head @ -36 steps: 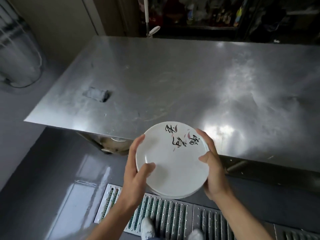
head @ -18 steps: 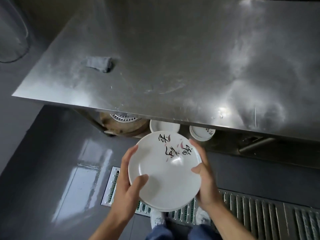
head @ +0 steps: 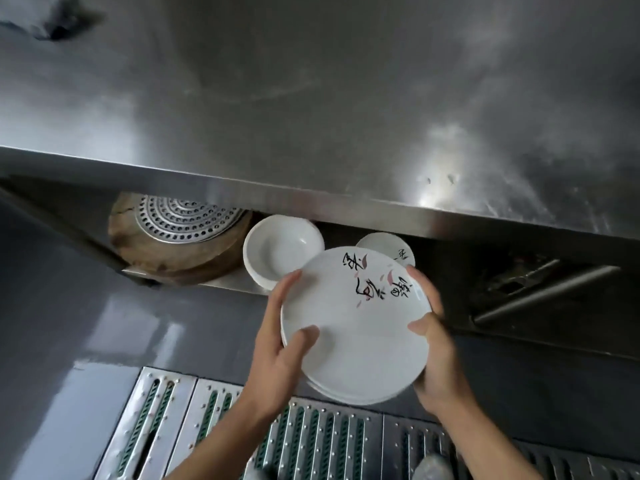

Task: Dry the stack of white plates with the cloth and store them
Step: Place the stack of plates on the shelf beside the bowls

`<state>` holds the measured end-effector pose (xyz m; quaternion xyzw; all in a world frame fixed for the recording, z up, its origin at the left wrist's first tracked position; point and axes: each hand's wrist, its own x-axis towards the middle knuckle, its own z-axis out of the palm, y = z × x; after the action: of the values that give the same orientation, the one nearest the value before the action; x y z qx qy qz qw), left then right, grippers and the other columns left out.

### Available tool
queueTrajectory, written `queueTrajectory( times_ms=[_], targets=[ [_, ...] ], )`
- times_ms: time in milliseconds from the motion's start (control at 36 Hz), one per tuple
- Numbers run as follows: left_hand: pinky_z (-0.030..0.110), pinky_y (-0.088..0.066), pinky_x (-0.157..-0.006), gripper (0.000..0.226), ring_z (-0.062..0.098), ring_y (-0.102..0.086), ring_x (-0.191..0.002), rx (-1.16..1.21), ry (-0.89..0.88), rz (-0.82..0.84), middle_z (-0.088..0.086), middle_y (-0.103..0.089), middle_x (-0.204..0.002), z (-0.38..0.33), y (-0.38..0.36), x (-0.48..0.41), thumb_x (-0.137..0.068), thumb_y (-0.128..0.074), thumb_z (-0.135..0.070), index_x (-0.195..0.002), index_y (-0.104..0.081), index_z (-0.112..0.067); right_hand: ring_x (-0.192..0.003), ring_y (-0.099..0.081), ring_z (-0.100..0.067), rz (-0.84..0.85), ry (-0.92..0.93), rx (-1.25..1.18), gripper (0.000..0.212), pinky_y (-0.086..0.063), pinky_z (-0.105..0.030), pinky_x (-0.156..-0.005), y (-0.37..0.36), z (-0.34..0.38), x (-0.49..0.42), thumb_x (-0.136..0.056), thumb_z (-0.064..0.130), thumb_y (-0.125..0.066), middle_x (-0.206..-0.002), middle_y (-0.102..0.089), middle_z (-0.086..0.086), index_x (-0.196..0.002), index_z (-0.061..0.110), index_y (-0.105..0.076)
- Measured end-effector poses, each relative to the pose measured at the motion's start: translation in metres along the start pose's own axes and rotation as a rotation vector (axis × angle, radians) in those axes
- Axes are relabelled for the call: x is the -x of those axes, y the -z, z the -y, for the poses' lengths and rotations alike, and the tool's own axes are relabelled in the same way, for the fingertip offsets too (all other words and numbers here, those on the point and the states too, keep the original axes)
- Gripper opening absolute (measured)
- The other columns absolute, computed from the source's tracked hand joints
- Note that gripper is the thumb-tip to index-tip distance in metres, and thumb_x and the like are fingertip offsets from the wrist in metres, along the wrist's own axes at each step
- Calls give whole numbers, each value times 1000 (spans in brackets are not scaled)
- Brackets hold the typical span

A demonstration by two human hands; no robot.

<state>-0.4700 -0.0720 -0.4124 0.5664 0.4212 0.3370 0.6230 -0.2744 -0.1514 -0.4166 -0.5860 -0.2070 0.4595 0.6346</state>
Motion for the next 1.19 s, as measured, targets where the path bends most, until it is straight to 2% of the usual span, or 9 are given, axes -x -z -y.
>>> queueTrajectory(
  times_ms=[167,278,361,417,528,722,889,1056,1194],
  targets=[
    [25,-44,-103,71,-4,-45,-135,18,-93,12,-31,-49,-143,79,-44,-61,-73,-60,-35,-142,-48,-48,-125,-57,-24,-20,97,27,66,-45,-57,-105,48,-45,-65,-72,17,-45,-135,-63,1,-134,36,-59],
    [5,-42,-95,68,-11,-43,-132,5,-164,43,-36,-48,-141,125,-68,-104,-79,-59,-20,-138,-49,-51,-117,-63,-17,-40,155,20,66,-51,-47,-95,78,-80,-107,-72,18,-46,-129,-67,4,-133,37,-59],
    [19,-44,-103,68,-4,-47,-133,-3,-210,71,-27,-52,-143,154,-83,-139,-76,-62,-25,-138,-50,-50,-109,-66,-12,-47,186,24,65,-51,-39,-85,96,-103,-140,-69,20,-47,-123,-70,9,-130,41,-61],
    [27,-44,-107,69,-3,-48,-132,-6,-233,82,-27,-53,-142,171,-92,-162,-75,-62,-26,-139,-50,-48,-108,-67,-10,-64,210,18,66,-49,-39,-86,107,-114,-161,-68,21,-48,-121,-70,9,-129,40,-62],
    [13,-48,-95,67,-9,-51,-125,-1,-263,92,-31,-56,-136,195,-112,-199,-77,-60,-21,-136,-53,-51,-111,-66,-12,-83,219,3,66,-49,-39,-90,124,-129,-199,-68,22,-48,-122,-70,9,-130,40,-62],
    [33,-50,-104,62,8,-56,-128,40,-219,44,-19,-59,-138,222,-134,-243,-76,-64,-24,-132,-58,-51,-114,-63,-19,-112,222,17,66,-49,-40,-95,140,-137,-244,-66,21,-47,-120,-72,7,-129,38,-62],
    [28,-51,-101,61,3,-58,-124,67,-150,-1,-19,-62,-135,228,-144,-255,-74,-64,-27,-131,-60,-51,-114,-64,-20,-130,166,25,58,-50,-38,-87,145,-141,-266,-86,5,-39,-118,-73,6,-128,37,-64],
    [23,-53,-92,60,2,-63,-117,108,-43,-22,-24,-65,-128,239,-144,-253,-73,-64,-26,-125,-62,-56,-113,-65,-19,-125,102,12,65,-51,-40,-89,147,-152,-273,-63,20,-49,-117,-73,6,-123,40,-67],
    [30,-55,-99,60,7,-63,-119,83,-23,-16,-20,-66,-130,241,-143,-261,-75,-64,-26,-125,-61,-57,-114,-66,-20,-130,98,4,63,-51,-44,-96,149,-160,-279,-66,20,-49,-118,-73,7,-121,45,-67]
  ],
)
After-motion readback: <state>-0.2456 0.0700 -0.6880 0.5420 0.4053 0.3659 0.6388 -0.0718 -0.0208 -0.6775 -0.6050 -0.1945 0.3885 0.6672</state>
